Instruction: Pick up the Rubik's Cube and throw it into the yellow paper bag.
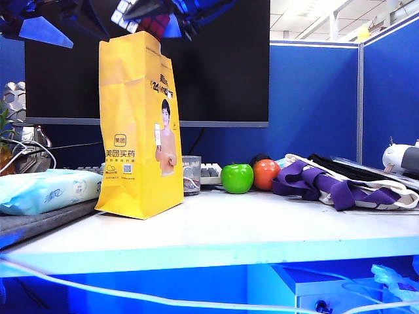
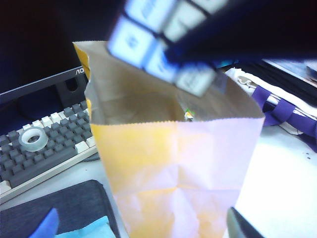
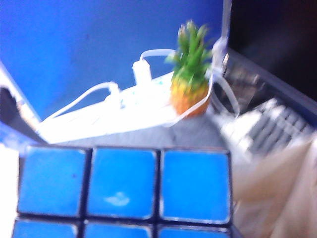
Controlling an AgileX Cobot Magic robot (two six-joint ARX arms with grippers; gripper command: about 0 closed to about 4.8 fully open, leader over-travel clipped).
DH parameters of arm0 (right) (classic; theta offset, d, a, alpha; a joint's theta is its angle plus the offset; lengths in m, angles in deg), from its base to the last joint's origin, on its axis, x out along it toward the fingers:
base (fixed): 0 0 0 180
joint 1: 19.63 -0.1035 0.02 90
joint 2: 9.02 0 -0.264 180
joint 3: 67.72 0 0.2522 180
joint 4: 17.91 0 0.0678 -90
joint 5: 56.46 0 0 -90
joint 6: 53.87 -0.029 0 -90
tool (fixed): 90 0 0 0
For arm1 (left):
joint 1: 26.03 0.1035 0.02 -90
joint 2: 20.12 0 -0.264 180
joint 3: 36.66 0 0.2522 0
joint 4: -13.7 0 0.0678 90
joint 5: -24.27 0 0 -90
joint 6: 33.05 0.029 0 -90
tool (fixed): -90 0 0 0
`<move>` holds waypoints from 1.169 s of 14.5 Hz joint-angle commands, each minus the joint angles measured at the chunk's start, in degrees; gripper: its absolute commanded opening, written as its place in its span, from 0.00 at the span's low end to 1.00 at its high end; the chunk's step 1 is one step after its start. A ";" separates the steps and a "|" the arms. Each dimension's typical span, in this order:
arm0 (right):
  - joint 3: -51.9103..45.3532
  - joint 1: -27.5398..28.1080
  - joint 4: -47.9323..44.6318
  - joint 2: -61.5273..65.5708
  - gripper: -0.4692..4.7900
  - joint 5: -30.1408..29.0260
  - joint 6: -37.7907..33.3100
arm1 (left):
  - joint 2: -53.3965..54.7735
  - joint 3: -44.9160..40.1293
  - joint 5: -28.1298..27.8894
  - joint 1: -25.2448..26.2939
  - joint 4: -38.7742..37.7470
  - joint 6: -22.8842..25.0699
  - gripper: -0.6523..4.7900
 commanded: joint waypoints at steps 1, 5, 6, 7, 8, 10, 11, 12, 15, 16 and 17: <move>0.46 -0.13 -2.62 -0.39 0.09 0.87 0.15 | -0.17 0.26 -0.17 0.04 0.57 0.07 1.00; 0.46 -0.09 -2.75 -0.39 0.36 1.44 0.13 | -0.17 0.26 -0.55 0.04 0.94 0.07 1.00; 0.46 -0.09 -2.80 -0.39 0.53 2.56 0.13 | -0.17 0.26 -0.52 0.04 0.92 0.04 1.00; 0.46 -0.09 -2.84 -0.39 0.75 3.54 0.00 | -0.17 0.26 -0.52 0.04 0.92 0.02 1.00; 0.46 -0.09 -3.04 -0.42 0.92 4.22 -0.02 | -0.17 0.26 -0.52 0.04 0.92 0.00 1.00; 0.55 -0.09 -3.26 -0.42 1.00 4.17 0.02 | -0.17 0.26 -0.52 0.04 0.90 -0.04 1.00; 0.52 -0.09 -3.28 -0.42 1.00 4.31 0.13 | -0.17 0.26 -0.52 0.04 0.87 -0.04 1.00; 0.55 -0.09 -3.54 -0.42 1.00 4.57 0.11 | -0.17 0.26 -0.52 0.04 0.87 -0.11 1.00; 0.68 0.00 -4.28 -1.38 1.00 9.49 0.15 | -0.17 0.26 -0.50 0.04 0.90 -0.39 1.00; 0.68 0.13 -3.61 -2.36 1.00 12.68 0.22 | -0.17 0.26 -0.92 0.04 0.90 -0.22 1.00; 0.66 1.09 -2.62 -3.87 0.99 13.49 0.52 | -0.20 0.26 -2.67 0.31 0.92 0.00 1.00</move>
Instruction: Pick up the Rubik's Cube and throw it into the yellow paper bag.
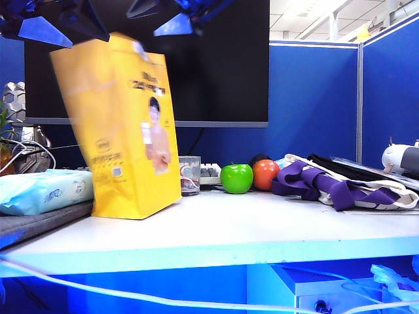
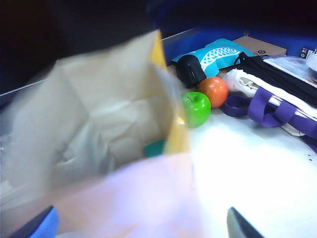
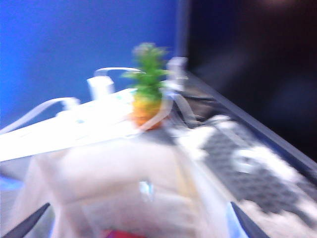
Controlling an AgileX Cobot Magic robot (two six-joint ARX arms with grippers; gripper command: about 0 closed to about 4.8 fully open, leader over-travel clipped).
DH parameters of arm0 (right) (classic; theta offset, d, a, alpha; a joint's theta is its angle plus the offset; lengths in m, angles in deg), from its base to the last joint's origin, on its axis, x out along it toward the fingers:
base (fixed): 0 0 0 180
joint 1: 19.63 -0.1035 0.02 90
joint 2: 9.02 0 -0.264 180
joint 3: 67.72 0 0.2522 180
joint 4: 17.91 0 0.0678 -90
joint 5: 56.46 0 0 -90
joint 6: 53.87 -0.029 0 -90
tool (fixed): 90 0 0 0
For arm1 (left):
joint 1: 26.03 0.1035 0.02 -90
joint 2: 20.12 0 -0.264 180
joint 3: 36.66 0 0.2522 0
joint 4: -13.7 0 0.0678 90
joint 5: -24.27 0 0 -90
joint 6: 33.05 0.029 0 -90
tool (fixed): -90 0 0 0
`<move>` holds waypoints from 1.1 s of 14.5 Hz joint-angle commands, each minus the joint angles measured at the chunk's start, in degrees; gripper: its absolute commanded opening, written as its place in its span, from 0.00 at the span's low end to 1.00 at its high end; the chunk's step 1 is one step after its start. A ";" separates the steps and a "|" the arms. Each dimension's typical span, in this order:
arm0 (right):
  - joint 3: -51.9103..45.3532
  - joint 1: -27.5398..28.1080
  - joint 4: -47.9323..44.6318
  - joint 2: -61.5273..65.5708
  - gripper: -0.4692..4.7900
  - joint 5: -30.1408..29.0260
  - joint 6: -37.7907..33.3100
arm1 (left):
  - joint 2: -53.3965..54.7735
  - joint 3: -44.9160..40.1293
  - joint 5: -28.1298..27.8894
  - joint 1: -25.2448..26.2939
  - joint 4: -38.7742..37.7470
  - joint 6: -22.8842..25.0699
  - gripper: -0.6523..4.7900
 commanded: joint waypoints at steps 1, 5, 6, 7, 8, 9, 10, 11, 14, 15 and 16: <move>0.33 1.55 2.40 -4.37 0.73 4.42 0.17 | -0.24 0.26 -2.29 1.25 0.66 0.11 1.00; 0.31 4.31 19.10 -8.68 0.08 10.16 2.01 | -3.02 0.26 -2.73 3.30 -1.92 -0.26 0.99; 0.26 4.59 23.10 -8.85 0.08 12.72 4.20 | -4.42 0.26 -4.00 3.34 -3.30 0.22 0.94; 0.24 4.59 26.43 -8.85 0.08 13.51 4.96 | -6.16 0.26 -7.30 3.65 -4.83 0.46 0.91; 0.24 4.59 28.65 -8.85 0.08 13.49 5.25 | -7.93 0.26 -9.18 4.55 -6.01 0.61 0.91; 0.24 4.59 30.05 -9.11 0.08 13.77 5.77 | -10.75 0.26 -9.11 5.62 -7.80 0.61 0.90; 0.24 4.59 30.03 -9.90 0.08 14.27 5.84 | -13.35 0.26 -9.38 6.05 -9.20 0.68 0.90; 0.24 4.59 29.16 -11.63 0.08 14.36 5.66 | -16.44 0.26 -9.46 7.63 -10.36 0.74 0.90; 0.24 4.59 24.74 -20.65 0.08 21.59 5.53 | -23.23 0.26 -10.14 11.34 -13.77 0.85 0.90; 0.24 4.59 23.37 -24.65 0.08 21.84 4.90 | -24.28 0.26 -10.56 11.82 -15.08 0.92 0.90; 0.24 4.59 22.27 -29.11 0.08 23.04 4.26 | -24.98 0.26 -10.43 11.82 -16.83 0.87 0.90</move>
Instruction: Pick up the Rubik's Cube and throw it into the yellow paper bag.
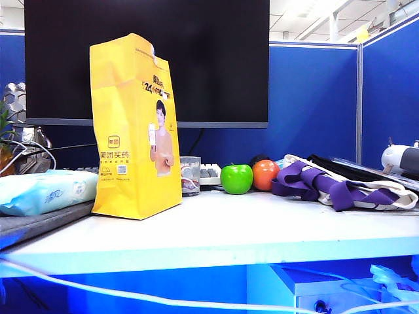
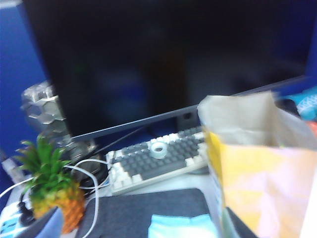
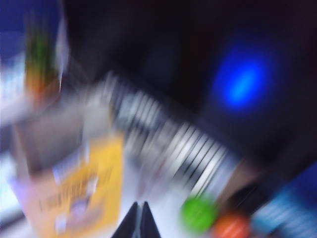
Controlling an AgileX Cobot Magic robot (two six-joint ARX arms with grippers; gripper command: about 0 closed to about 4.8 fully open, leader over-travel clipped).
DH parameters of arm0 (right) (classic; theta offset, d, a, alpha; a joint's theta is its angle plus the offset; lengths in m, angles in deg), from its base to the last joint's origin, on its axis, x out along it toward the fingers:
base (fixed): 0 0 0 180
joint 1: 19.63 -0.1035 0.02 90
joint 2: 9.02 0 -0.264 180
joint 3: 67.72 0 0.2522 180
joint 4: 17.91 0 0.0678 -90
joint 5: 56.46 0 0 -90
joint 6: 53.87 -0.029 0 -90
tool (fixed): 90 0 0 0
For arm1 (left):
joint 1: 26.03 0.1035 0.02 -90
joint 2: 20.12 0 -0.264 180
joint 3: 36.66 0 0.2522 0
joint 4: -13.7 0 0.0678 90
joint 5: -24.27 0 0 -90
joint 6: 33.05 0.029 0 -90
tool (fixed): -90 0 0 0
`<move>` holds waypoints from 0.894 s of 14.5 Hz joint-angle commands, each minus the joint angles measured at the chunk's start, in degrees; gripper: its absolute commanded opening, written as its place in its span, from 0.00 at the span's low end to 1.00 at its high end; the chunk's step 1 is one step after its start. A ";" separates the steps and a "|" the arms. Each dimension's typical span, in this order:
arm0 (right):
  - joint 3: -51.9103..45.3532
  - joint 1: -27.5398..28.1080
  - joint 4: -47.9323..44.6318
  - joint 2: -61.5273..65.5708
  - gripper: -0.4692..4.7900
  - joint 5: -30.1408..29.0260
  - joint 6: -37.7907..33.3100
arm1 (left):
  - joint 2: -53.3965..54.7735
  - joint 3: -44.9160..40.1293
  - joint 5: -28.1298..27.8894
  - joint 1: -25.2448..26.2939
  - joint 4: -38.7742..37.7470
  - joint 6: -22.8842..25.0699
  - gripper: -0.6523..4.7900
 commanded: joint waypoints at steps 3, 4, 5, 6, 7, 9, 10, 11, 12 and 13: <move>0.26 -0.15 -2.38 -18.29 0.08 4.39 1.09 | -2.47 0.24 -0.26 0.52 -5.42 0.13 0.90; 0.17 -0.15 -0.26 -21.75 0.08 4.90 2.64 | -3.21 0.24 -0.15 0.52 -5.46 0.09 0.90; 0.17 -0.15 1.44 -24.02 0.08 5.27 2.60 | -3.96 0.24 -0.07 0.37 -5.62 -0.15 0.90; 0.02 -0.15 2.40 -25.20 0.08 5.29 3.10 | -4.07 0.24 0.83 0.39 -5.88 -0.39 0.90; -1.33 -0.15 3.15 -27.15 0.08 6.27 5.44 | -4.66 0.22 2.49 0.39 -6.78 -1.46 0.90; -8.87 -0.26 2.03 -32.63 0.08 8.96 6.34 | -4.92 0.22 2.80 0.39 -8.98 -1.84 0.90; -16.90 -0.26 -0.55 -37.73 0.08 10.69 5.90 | -5.14 0.22 3.58 0.39 -9.77 -1.84 0.90; -25.81 -0.26 -4.46 -43.01 0.08 12.76 5.05 | -5.20 0.22 3.74 0.39 -9.97 -1.84 0.90; -36.46 -0.26 -10.23 -49.40 0.08 13.25 2.69 | -5.25 0.22 3.74 0.39 -10.19 -1.84 0.90; -56.57 -0.33 -24.63 -60.19 0.08 10.21 -3.85 | -5.25 0.22 4.09 0.39 -10.64 -1.86 0.90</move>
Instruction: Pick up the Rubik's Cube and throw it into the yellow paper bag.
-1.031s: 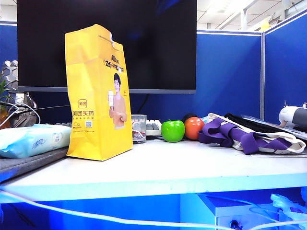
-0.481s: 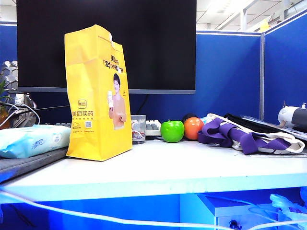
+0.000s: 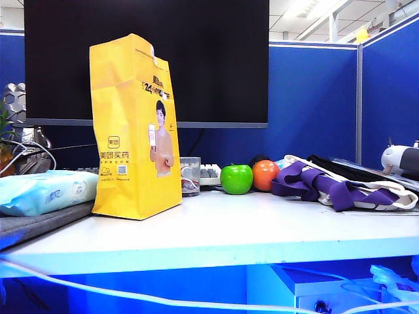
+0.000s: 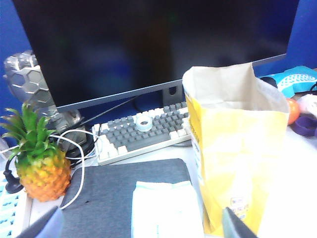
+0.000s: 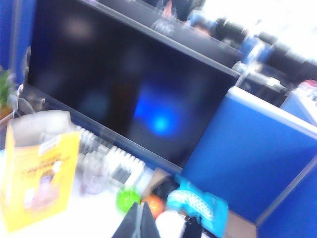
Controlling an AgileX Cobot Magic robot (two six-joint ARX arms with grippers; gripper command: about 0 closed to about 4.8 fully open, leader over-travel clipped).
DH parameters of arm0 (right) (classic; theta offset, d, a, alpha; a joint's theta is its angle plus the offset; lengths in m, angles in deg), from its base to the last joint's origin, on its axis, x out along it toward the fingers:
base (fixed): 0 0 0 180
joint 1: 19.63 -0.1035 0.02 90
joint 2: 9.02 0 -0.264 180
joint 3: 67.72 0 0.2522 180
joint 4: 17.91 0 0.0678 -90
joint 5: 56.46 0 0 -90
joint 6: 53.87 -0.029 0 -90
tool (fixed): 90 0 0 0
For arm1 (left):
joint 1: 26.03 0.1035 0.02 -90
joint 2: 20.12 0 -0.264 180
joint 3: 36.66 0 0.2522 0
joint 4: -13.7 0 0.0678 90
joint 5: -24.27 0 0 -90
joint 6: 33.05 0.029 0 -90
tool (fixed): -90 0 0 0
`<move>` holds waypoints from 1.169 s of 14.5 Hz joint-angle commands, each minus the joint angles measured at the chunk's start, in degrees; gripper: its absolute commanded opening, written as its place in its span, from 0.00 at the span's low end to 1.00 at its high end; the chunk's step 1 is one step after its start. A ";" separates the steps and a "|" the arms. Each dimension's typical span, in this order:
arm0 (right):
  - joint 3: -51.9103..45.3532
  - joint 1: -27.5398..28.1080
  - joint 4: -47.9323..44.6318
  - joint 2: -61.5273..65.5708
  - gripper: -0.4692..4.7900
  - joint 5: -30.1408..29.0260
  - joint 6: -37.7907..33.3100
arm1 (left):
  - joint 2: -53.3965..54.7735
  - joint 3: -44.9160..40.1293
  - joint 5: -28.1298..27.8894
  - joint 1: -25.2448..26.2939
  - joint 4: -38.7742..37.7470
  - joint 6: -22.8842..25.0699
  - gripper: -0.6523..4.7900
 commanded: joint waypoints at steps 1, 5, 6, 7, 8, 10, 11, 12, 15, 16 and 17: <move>-44.00 -0.13 -37.00 -22.36 0.08 -2.64 -16.33 | -0.13 0.15 1.99 -0.09 -1.09 -0.57 0.90; -77.55 -0.33 -69.02 -24.46 0.08 -7.58 -25.75 | -5.38 -8.39 2.58 -0.09 4.50 -0.02 0.90; -80.00 -0.33 -70.69 -22.67 0.08 -8.07 -24.98 | -9.68 -13.16 3.08 -0.09 6.23 0.52 0.90; -81.50 -0.33 -72.57 -20.87 0.08 -9.70 -22.99 | -13.64 -16.98 3.23 -0.09 7.67 0.04 0.90; -82.79 -0.33 -75.06 -19.10 0.08 -10.99 -21.33 | -18.62 -20.61 3.19 -0.09 8.31 -0.15 0.90; -85.70 -0.26 -80.46 -14.67 0.08 -10.73 -18.49 | -30.10 -25.92 1.86 -0.04 9.03 0.07 0.90; -86.23 -0.26 -80.78 -13.20 0.08 -10.67 -18.21 | -32.04 -26.62 1.36 -0.04 9.57 -0.31 0.90; -86.99 -0.26 -81.05 -10.73 0.08 -10.67 -17.99 | -33.83 -27.19 1.36 -0.04 9.49 -1.25 0.90; -88.30 -0.22 -85.46 -1.44 0.08 -10.49 -17.86 | -34.01 -27.41 -1.42 -0.04 7.87 -2.54 0.90; -88.04 -0.22 -85.94 1.16 0.08 -10.45 -18.29 | -34.03 -27.41 -1.81 -0.04 7.19 -2.54 0.87; -88.00 -0.22 -86.51 3.54 0.08 -10.47 -19.96 | -34.03 -27.41 -1.79 -0.04 5.66 -2.47 0.81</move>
